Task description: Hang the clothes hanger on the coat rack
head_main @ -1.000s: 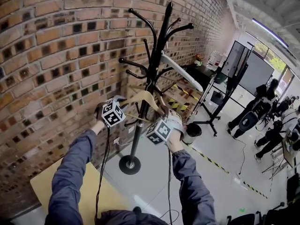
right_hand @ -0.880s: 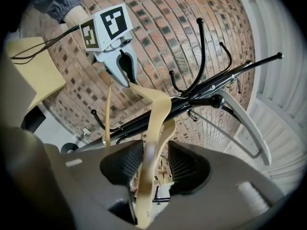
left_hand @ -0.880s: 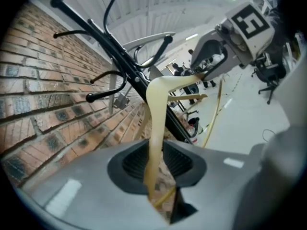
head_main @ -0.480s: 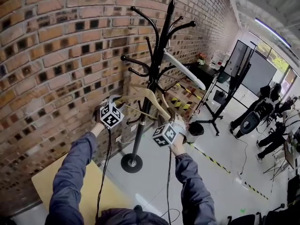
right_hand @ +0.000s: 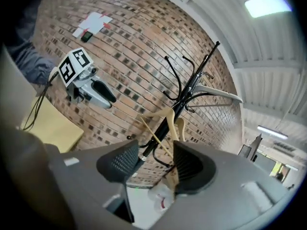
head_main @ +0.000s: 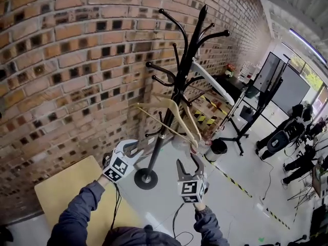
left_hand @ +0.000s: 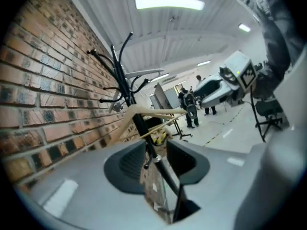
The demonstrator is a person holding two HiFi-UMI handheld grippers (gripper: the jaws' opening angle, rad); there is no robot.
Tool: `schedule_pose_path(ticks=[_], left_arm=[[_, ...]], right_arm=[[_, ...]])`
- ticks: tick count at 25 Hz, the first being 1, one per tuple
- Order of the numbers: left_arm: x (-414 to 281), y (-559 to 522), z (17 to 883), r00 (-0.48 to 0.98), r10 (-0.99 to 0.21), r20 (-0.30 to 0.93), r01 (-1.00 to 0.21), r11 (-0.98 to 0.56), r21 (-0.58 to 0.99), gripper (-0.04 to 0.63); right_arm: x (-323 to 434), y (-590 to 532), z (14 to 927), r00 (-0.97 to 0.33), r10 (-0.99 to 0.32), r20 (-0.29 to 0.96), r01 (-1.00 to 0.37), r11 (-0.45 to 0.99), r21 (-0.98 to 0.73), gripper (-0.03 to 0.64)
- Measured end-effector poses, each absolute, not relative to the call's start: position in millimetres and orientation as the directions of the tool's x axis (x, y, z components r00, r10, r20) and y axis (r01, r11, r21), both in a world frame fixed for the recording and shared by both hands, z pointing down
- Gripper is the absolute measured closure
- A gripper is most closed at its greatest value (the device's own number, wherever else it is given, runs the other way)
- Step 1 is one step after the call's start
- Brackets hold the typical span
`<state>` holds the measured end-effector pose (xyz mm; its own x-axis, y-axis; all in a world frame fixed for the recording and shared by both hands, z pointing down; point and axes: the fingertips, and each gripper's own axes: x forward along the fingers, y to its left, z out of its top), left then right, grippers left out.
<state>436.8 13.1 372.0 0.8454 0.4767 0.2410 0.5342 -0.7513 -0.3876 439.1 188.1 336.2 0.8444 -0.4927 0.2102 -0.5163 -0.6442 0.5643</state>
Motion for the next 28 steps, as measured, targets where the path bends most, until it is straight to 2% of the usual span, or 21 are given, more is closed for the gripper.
schedule_pose_path(ticks=[3, 6, 9, 12, 14, 18, 28], left_arm=[[384.8, 37.3, 390.8, 0.826, 0.519, 0.219, 0.564, -0.763, -0.318, 0.449], [339.7, 52.0, 412.3, 0.822, 0.525, 0.221, 0.568, -0.787, -0.242, 0.453], [294.4, 62.1, 423.2, 0.832, 0.514, 0.210, 0.551, -0.812, -0.194, 0.493], [261.1, 71.2, 432.8, 0.839, 0.502, 0.209, 0.539, -0.819, -0.197, 0.502], [250.9, 77.5, 436.9, 0.833, 0.511, 0.211, 0.548, -0.811, -0.204, 0.502], [245.0, 87.6, 429.8, 0.816, 0.538, 0.210, 0.576, -0.782, -0.237, 0.503], [237.4, 109.8, 434.2, 0.774, 0.589, 0.233, 0.633, -0.730, -0.259, 0.505]], right_arm=[[394.8, 196.3, 346.9, 0.813, -0.549, 0.194, -0.568, -0.675, 0.470, 0.383], [352.2, 201.1, 350.6, 0.793, -0.591, 0.148, -0.583, -0.666, 0.466, 0.400], [317.5, 209.0, 353.9, 0.801, -0.582, 0.142, -0.569, -0.664, 0.485, 0.425], [293.3, 214.7, 360.5, 0.802, -0.579, 0.149, -0.579, -0.690, 0.434, 0.439], [285.5, 216.1, 366.6, 0.799, -0.579, 0.158, -0.588, -0.700, 0.406, 0.447], [278.9, 217.2, 371.8, 0.801, -0.572, 0.177, -0.589, -0.699, 0.405, 0.520], [275.3, 219.2, 372.8, 0.805, -0.563, 0.188, -0.585, -0.698, 0.413, 0.535]])
